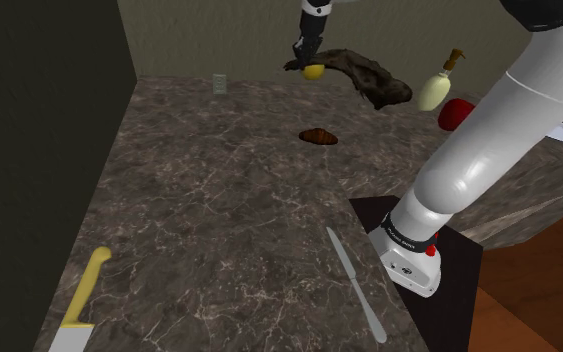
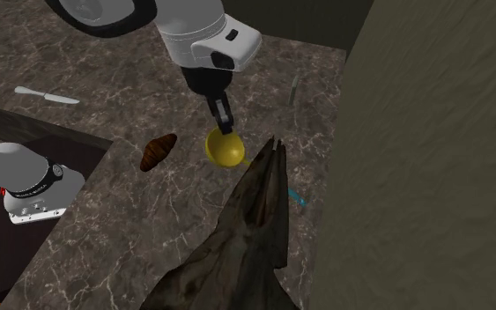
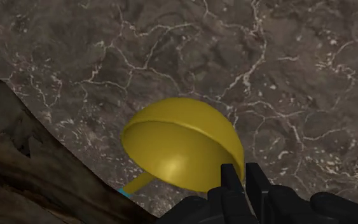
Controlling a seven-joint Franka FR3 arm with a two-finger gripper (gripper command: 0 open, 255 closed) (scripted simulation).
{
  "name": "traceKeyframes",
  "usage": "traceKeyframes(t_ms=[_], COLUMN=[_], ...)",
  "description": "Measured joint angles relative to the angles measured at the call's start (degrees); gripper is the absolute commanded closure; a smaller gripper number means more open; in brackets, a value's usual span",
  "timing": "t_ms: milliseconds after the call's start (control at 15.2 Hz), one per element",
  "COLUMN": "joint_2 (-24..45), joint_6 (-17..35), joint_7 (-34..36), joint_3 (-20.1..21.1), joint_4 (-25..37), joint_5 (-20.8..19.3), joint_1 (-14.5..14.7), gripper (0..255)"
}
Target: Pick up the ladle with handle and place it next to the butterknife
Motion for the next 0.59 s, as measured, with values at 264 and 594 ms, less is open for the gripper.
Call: traceKeyframes(t_ms=[264,594], joint_2=[-7.18,-16.41], joint_6=[-0.29,-0.94], joint_7=[3.66,7.84], joint_3=[1.89,4.55], joint_4=[-7.26,-16.24], joint_5=[-1.23,-1.85], joint_1=[1.24,2.47], gripper=[255,255])
